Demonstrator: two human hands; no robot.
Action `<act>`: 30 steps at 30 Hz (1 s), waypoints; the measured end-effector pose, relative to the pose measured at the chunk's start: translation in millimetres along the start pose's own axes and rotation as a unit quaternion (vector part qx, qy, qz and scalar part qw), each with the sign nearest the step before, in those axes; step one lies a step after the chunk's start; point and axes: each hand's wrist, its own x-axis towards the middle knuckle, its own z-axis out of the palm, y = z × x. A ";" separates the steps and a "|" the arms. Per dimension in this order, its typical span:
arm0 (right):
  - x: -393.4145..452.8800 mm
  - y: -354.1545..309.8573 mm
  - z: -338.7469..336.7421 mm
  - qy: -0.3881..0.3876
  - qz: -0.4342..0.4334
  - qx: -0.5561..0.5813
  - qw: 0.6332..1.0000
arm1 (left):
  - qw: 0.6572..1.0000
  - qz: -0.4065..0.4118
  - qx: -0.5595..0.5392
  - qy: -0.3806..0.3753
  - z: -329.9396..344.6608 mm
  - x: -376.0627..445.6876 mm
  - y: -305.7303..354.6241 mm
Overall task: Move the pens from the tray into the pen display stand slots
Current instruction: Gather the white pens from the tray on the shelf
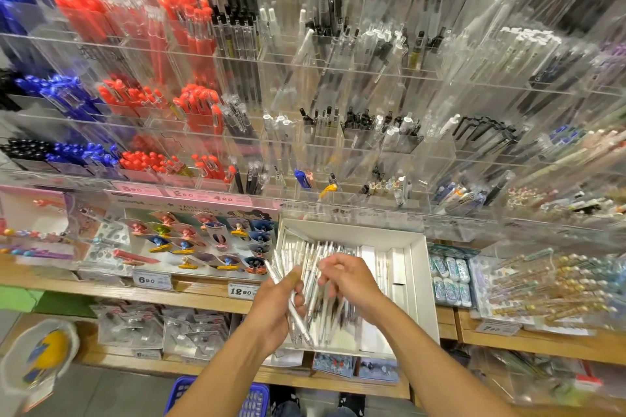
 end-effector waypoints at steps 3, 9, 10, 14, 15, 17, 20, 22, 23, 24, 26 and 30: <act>45.6 -12.8 21.1 0.043 0.087 0.088 0.991 | 0.999 -0.003 -0.026 -0.024 -4.9 -8.1 5.4; 98.7 -31.3 60.2 0.038 0.229 0.393 0.890 | 0.999 -0.015 -0.028 -0.037 -19.2 -19.3 9.7; 104.0 -33.3 63.5 0.049 0.230 0.428 0.873 | 0.999 -0.017 -0.027 -0.036 -22.1 -21.1 10.0; 102.2 -31.4 66.5 0.058 0.234 0.459 0.855 | 0.999 -0.019 -0.032 -0.023 -33.7 -23.0 9.5; 95.4 -28.4 64.8 0.047 0.232 0.451 0.860 | 0.999 -0.019 -0.037 -0.025 -35.4 -23.3 8.9; 76.3 -22.0 60.1 0.020 0.221 0.435 0.873 | 0.998 -0.022 -0.042 -0.029 -36.6 -23.3 7.7; 40.0 -16.3 47.7 -0.023 0.191 0.357 0.914 | 0.999 -0.021 -0.042 -0.027 -36.4 -22.6 6.1; 14.4 -12.6 38.8 -0.067 0.159 0.269 0.948 | 0.998 -0.024 -0.048 -0.016 -35.6 -20.2 4.3; 1.3 -10.6 35.0 -0.085 0.137 0.225 0.961 | 0.998 -0.025 -0.048 -0.014 -34.3 -19.1 2.6; -11.2 -8.6 31.5 -0.098 0.111 0.184 0.972 | 0.999 -0.025 -0.044 -0.013 -31.9 -18.5 1.3; -34.2 -5.1 28.1 -0.118 0.063 0.101 0.986 | 0.999 -0.025 -0.030 -0.012 -25.6 -18.2 0.0; -65.1 2.5 33.1 -0.150 0.001 -0.060 0.987 | 1.000 -0.028 -0.004 0.007 -14.1 -18.6 -1.4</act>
